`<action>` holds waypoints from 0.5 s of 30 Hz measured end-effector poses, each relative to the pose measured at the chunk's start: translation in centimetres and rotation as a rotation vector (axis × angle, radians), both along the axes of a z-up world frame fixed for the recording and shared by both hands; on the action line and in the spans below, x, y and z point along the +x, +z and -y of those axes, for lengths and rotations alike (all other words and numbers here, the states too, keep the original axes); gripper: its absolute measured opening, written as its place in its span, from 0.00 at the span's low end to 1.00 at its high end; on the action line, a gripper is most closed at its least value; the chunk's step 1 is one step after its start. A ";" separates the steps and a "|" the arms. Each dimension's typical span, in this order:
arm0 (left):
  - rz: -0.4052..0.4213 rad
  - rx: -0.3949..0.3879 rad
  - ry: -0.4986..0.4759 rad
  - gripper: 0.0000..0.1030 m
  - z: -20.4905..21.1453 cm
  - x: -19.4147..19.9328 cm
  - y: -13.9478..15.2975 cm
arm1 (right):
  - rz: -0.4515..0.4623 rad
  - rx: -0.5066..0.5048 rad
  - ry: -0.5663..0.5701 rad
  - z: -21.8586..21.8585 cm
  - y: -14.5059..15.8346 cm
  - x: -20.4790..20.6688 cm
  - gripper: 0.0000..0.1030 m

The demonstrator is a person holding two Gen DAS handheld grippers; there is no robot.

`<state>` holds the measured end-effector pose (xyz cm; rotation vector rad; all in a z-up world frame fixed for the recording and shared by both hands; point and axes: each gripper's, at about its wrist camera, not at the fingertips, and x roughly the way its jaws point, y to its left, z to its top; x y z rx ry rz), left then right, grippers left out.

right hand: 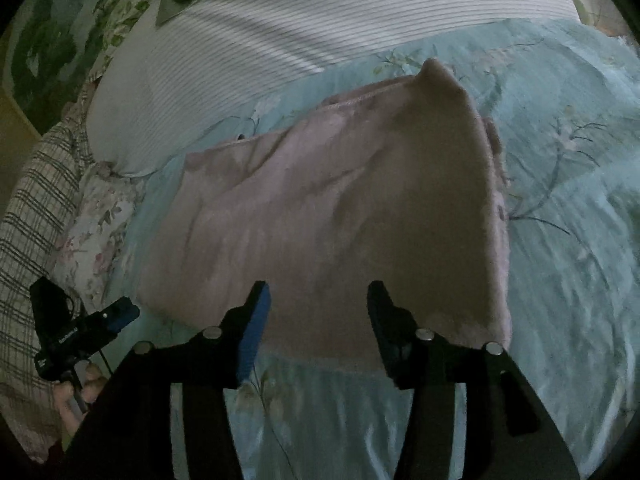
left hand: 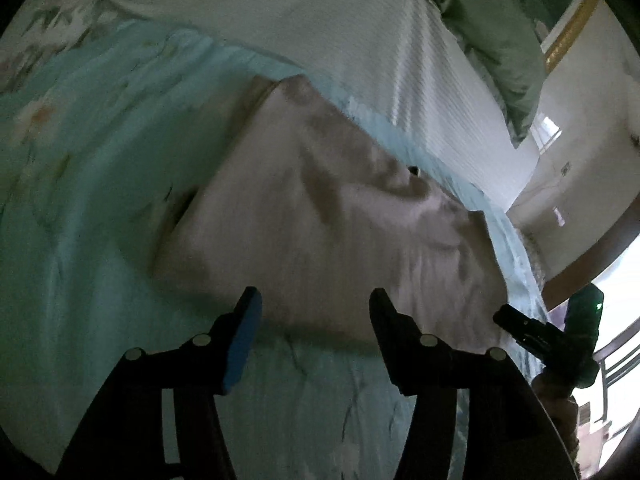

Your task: Fold small clothes

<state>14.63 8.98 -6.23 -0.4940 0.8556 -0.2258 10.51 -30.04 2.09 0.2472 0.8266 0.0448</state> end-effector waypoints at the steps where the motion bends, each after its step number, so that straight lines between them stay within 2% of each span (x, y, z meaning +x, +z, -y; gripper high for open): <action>1: -0.006 -0.010 0.007 0.57 -0.2 -0.3 -0.2 | 0.001 0.002 -0.006 0.1 0.1 -0.4 0.52; 8: -0.062 -0.067 0.040 0.58 -0.8 -0.7 -2.1 | -0.011 0.030 -0.021 0.4 -0.1 -1.4 0.53; 15: -0.112 -0.120 0.097 0.60 -1.2 1.2 -3.9 | -0.019 0.044 0.004 -0.6 -0.5 -0.9 0.53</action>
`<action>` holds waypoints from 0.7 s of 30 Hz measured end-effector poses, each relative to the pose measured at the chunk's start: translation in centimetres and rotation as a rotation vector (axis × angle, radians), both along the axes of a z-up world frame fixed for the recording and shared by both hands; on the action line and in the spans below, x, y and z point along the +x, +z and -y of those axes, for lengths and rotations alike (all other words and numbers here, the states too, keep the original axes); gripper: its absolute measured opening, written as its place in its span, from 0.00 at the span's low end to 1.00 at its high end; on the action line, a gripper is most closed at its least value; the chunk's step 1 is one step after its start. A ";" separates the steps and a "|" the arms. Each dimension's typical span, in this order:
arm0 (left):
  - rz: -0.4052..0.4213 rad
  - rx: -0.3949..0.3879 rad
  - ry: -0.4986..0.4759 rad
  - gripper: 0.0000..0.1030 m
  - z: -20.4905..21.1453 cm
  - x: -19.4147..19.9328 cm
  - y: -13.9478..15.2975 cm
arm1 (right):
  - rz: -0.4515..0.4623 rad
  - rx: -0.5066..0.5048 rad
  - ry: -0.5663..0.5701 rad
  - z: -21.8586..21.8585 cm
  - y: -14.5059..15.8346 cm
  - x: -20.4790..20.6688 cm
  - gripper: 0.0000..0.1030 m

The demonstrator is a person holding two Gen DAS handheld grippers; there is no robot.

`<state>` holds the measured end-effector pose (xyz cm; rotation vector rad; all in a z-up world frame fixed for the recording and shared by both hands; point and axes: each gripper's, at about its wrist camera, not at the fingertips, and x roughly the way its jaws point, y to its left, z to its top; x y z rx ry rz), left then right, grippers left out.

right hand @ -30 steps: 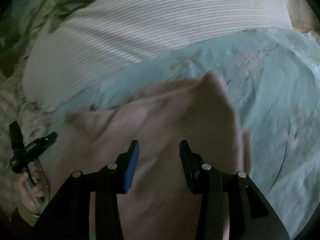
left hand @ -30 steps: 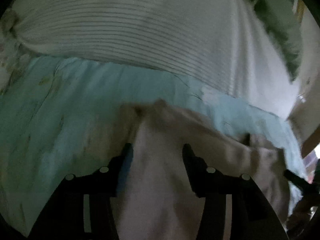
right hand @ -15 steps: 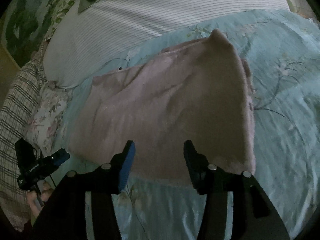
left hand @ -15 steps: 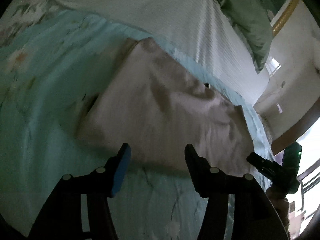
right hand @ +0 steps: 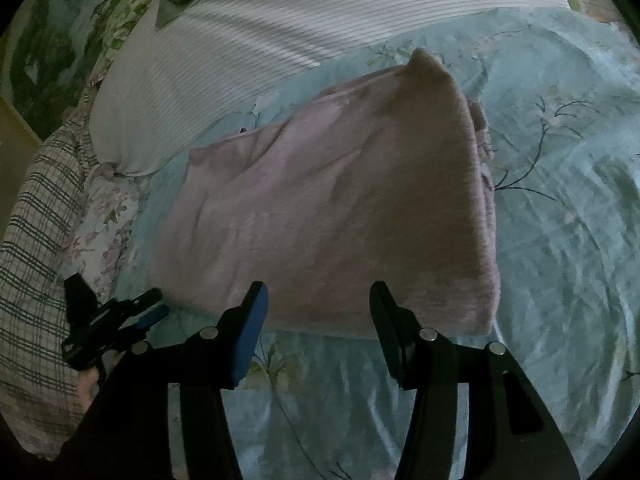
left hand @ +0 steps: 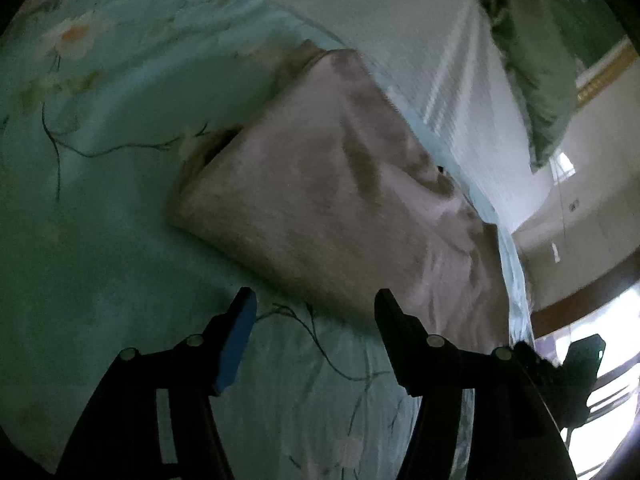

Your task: Fold small clothes

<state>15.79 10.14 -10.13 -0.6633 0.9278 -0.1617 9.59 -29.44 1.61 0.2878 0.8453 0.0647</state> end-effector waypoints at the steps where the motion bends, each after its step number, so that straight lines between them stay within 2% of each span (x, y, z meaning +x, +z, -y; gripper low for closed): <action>1: -0.009 -0.005 0.012 0.60 -0.2 0.3 -0.3 | 0.000 0.000 0.007 -0.1 0.0 0.1 0.53; 5: -0.006 -0.055 0.069 0.60 -1.3 1.7 -1.1 | 0.006 -0.005 0.027 -0.5 -0.2 0.2 0.53; 9: 0.008 -0.049 0.119 0.59 -2.0 3.4 -1.4 | 0.006 0.012 0.025 -0.3 -0.6 0.4 0.53; 12: 0.013 -0.039 0.140 0.55 -2.2 4.2 -1.4 | 0.001 0.023 0.025 0.0 -1.0 0.8 0.53; 14: 0.014 -0.007 0.144 0.43 -1.9 4.6 -1.3 | 0.001 0.031 0.026 0.2 -1.2 1.2 0.53; 15: 0.015 0.002 0.136 0.28 -1.7 4.9 -1.1 | 0.004 0.035 0.030 0.3 -1.1 1.5 0.53; 17: 0.028 -0.007 0.110 0.11 -1.3 5.4 -0.8 | 0.011 0.038 0.036 0.5 -1.0 1.9 0.53; 21: 0.107 0.068 0.057 0.08 1.1 5.5 2.1 | 0.037 0.099 0.045 1.7 -0.3 3.0 0.53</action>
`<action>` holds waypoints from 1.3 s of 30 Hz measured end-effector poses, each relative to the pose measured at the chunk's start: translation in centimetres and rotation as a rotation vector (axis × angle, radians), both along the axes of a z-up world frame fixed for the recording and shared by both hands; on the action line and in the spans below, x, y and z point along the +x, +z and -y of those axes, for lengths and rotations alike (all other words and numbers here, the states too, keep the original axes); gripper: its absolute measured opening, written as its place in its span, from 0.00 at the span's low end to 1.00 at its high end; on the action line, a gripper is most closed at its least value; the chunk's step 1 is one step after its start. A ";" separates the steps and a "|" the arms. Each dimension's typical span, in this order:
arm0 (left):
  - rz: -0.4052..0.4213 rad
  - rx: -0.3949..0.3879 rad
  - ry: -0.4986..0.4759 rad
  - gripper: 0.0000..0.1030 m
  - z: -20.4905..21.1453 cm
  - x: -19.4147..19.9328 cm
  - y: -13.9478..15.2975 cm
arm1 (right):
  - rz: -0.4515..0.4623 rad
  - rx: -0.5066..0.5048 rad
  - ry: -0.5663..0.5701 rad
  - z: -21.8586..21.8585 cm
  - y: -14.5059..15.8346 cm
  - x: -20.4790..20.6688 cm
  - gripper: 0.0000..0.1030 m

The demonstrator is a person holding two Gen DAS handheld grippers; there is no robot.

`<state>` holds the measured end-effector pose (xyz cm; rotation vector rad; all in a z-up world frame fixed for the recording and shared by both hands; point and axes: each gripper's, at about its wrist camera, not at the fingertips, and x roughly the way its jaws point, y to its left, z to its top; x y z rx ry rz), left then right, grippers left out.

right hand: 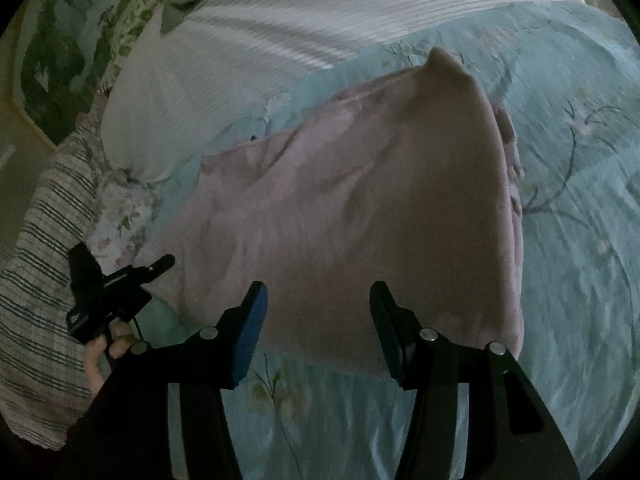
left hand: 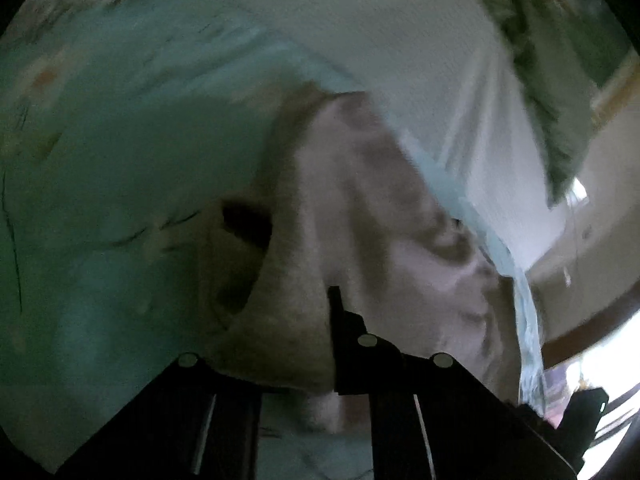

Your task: Fold small clothes

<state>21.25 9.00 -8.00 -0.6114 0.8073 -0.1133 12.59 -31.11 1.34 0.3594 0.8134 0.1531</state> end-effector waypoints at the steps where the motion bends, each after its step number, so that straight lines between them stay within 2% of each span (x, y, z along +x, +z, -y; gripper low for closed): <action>1: 0.019 0.006 -0.021 0.08 0.8 0.0 0.8 | 0.005 0.022 -0.003 0.4 0.2 0.3 0.53; 3: 0.067 0.046 -0.094 0.06 3.7 0.0 3.0 | 0.022 0.077 -0.003 1.4 0.7 1.0 0.53; 7: 0.137 0.192 -0.245 0.06 10.6 0.0 5.6 | 0.028 0.157 0.009 3.0 1.5 2.7 0.53; 10: 0.131 0.304 -0.351 0.06 16.2 -0.2 5.1 | -0.004 0.161 0.027 3.3 1.3 4.3 0.53; 13: 0.120 0.354 -0.425 0.06 19.8 -0.8 3.4 | -0.057 0.177 0.051 3.1 0.4 6.3 0.53; 18: 0.087 0.306 -0.460 0.06 21.0 -1.0 1.5 | -0.125 0.186 0.103 1.8 -1.0 9.6 0.61; 20: 0.098 0.286 -0.462 0.06 20.7 -1.0 1.8 | -0.150 0.201 0.133 0.7 -1.5 11.6 0.66; 24: 0.141 0.238 -0.462 0.06 19.9 -1.6 2.8 | -0.185 0.226 0.190 -1.9 -2.5 15.9 0.66; 27: 0.165 0.234 -0.468 0.06 19.4 -2.3 3.7 | -0.194 0.192 0.206 -3.7 -2.9 18.8 0.66; 28: 0.168 0.234 -0.471 0.06 19.4 -2.3 3.8 | -0.196 0.187 0.211 -4.2 -3.0 19.7 0.59; 29: 0.170 0.236 -0.474 0.06 19.4 -2.4 3.8 | -0.197 0.171 0.206 -4.6 -3.0 20.2 0.42; 31: 0.168 0.241 -0.481 0.06 19.4 -2.6 4.0 | -0.193 0.152 0.190 -4.8 -2.5 20.9 0.23; 34: 0.185 0.240 -0.487 0.06 19.4 -3.4 4.8 | -0.095 0.186 0.192 -3.7 0.3 19.2 0.16; 37: 0.214 0.233 -0.503 0.06 20.1 -4.0 6.0 | -0.002 0.201 0.160 -1.2 3.4 16.4 0.14; 39: 0.235 0.214 -0.533 0.06 21.0 -4.3 6.6 | 0.016 0.183 0.136 0.4 4.5 15.3 0.14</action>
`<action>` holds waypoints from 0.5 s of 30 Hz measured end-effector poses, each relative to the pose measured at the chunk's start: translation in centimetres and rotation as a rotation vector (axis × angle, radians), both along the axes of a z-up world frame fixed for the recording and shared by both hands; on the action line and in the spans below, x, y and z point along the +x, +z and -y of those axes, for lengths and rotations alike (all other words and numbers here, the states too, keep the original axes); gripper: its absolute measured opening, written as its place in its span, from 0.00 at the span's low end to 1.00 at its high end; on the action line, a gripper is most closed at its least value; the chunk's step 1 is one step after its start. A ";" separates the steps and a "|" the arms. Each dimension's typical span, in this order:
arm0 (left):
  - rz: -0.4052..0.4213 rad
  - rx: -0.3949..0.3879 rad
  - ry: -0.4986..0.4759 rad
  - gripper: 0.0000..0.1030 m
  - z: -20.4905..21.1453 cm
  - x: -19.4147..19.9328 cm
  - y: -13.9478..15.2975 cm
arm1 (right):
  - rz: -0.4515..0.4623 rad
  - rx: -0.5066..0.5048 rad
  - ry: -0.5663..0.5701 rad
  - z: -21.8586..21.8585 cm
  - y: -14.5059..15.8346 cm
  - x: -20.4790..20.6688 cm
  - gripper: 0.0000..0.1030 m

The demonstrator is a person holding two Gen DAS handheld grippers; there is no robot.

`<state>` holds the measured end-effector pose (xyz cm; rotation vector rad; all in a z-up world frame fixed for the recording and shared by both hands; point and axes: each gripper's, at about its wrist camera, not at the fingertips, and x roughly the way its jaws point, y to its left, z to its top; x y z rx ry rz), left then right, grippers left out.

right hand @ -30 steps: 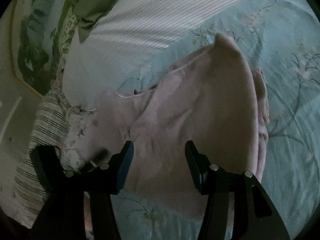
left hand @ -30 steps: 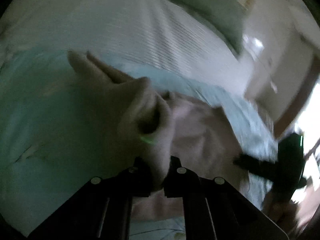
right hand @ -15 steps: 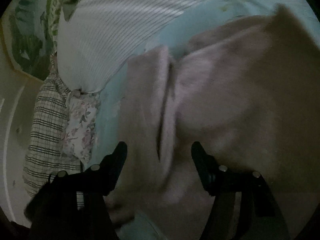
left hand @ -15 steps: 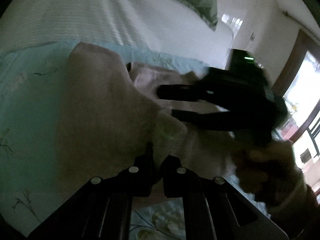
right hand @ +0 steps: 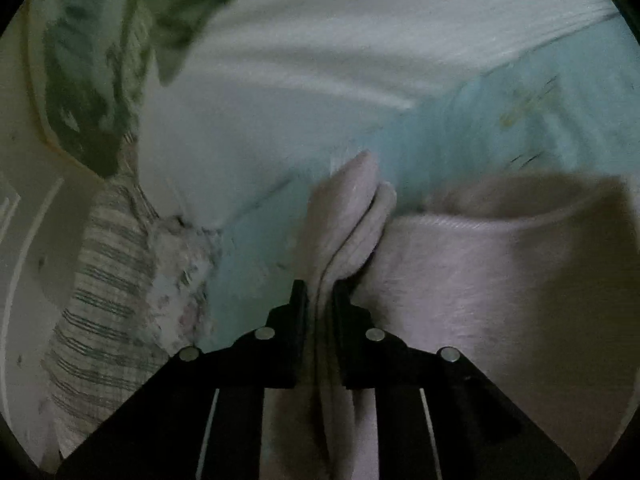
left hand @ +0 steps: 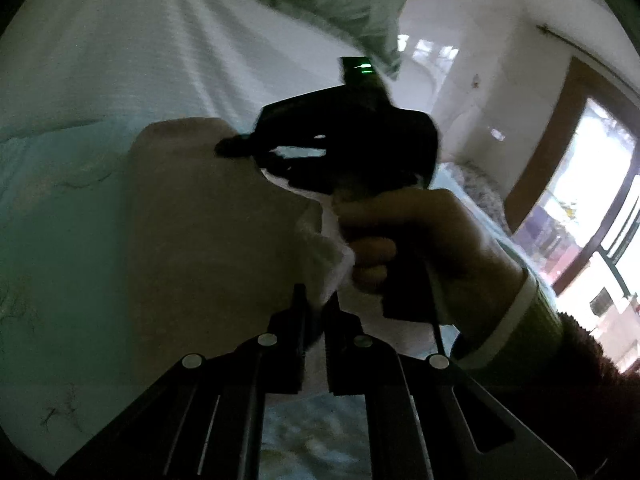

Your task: Fold small clothes

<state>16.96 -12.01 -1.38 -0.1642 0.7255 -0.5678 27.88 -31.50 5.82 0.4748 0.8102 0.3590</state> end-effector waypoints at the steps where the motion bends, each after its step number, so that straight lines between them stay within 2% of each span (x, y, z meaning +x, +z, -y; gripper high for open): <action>1: 0.003 -0.004 -0.013 0.06 0.5 -0.1 0.2 | -0.009 -0.010 -0.010 0.7 0.1 -0.2 0.14; 4: 0.017 0.025 -0.034 0.06 2.5 -0.2 -0.1 | -0.088 -0.025 -0.049 2.3 -1.5 0.1 0.17; 6: -0.019 0.024 -0.023 0.06 2.8 0.3 -1.1 | -0.129 0.009 -0.057 2.7 -2.7 0.1 0.18; 7: -0.039 0.012 -0.017 0.06 2.5 0.4 -1.4 | -0.131 0.023 -0.055 2.6 -3.0 0.0 0.23; 8: -0.059 -0.004 -0.011 0.06 2.1 0.6 -1.8 | -0.127 0.025 -0.055 2.4 -3.3 -0.3 0.45; 10: -0.072 -0.029 0.005 0.06 1.3 0.6 -2.0 | -0.111 0.002 -0.051 2.0 -3.3 -0.9 0.71; 15: -0.053 -0.047 0.016 0.06 0.4 1.1 -1.5 | -0.176 -0.061 0.066 -0.9 -4.9 -1.7 0.69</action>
